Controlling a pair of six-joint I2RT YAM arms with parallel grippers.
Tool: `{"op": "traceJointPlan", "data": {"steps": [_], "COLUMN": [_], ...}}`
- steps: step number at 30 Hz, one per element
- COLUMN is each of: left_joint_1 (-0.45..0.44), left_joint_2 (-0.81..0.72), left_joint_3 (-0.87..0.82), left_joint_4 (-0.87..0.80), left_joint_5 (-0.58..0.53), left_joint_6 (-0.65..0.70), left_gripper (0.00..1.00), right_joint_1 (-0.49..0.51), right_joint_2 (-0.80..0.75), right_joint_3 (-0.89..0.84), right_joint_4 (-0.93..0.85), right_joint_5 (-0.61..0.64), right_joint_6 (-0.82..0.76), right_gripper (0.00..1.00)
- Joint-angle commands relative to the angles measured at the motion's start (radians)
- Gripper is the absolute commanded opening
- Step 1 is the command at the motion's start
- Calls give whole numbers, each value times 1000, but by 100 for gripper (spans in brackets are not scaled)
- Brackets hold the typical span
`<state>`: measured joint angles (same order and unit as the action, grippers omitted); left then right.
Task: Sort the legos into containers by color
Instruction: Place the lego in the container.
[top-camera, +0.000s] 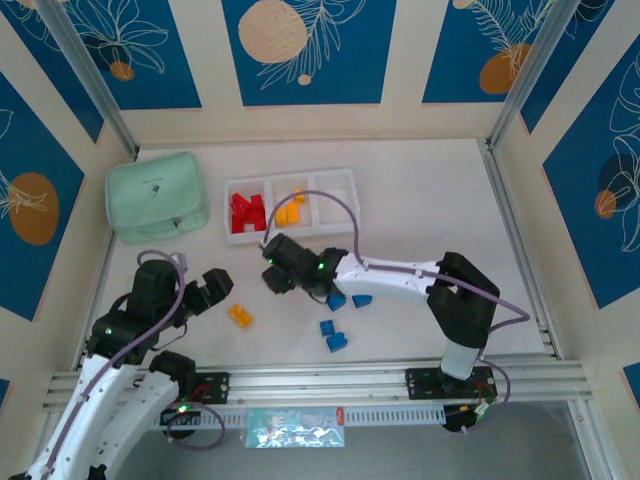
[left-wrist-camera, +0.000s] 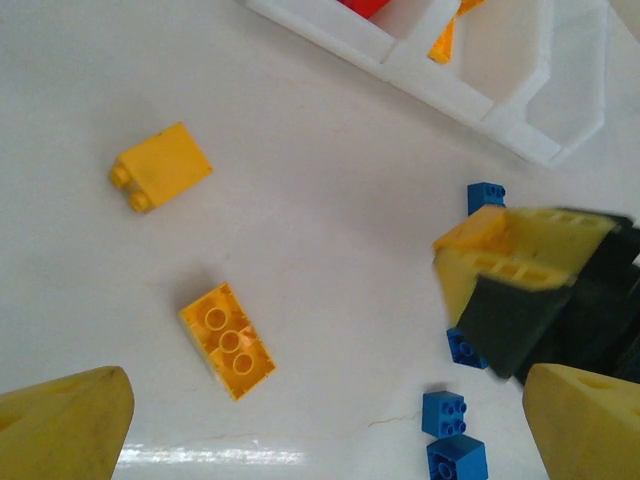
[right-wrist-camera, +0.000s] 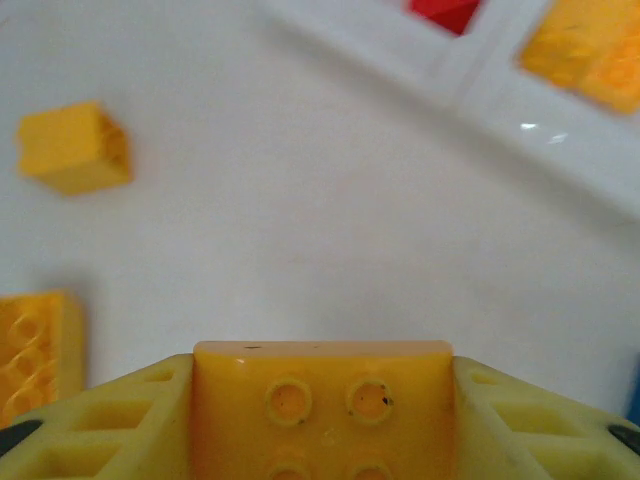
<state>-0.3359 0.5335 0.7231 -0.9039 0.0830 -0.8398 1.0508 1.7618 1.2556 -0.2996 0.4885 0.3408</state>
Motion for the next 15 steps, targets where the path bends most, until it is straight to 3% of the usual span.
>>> {"op": "traceJointPlan", "data": {"steps": [1, 7, 15], "left_joint_1": [8, 9, 8], "left_joint_2": [43, 138, 249], "left_joint_3": [21, 12, 9], "left_joint_4": [87, 211, 354], "left_joint_5": [41, 67, 69], "left_joint_6": [30, 36, 48], "left_gripper": [99, 99, 99], "right_joint_1": [-86, -229, -312], "right_joint_2": [1, 107, 358], "right_joint_3": [75, 223, 518], "right_joint_4": [-45, -35, -96], "right_joint_5": [-40, -73, -93], "right_joint_6": [-20, -55, -106], "right_gripper": [52, 52, 55]}}
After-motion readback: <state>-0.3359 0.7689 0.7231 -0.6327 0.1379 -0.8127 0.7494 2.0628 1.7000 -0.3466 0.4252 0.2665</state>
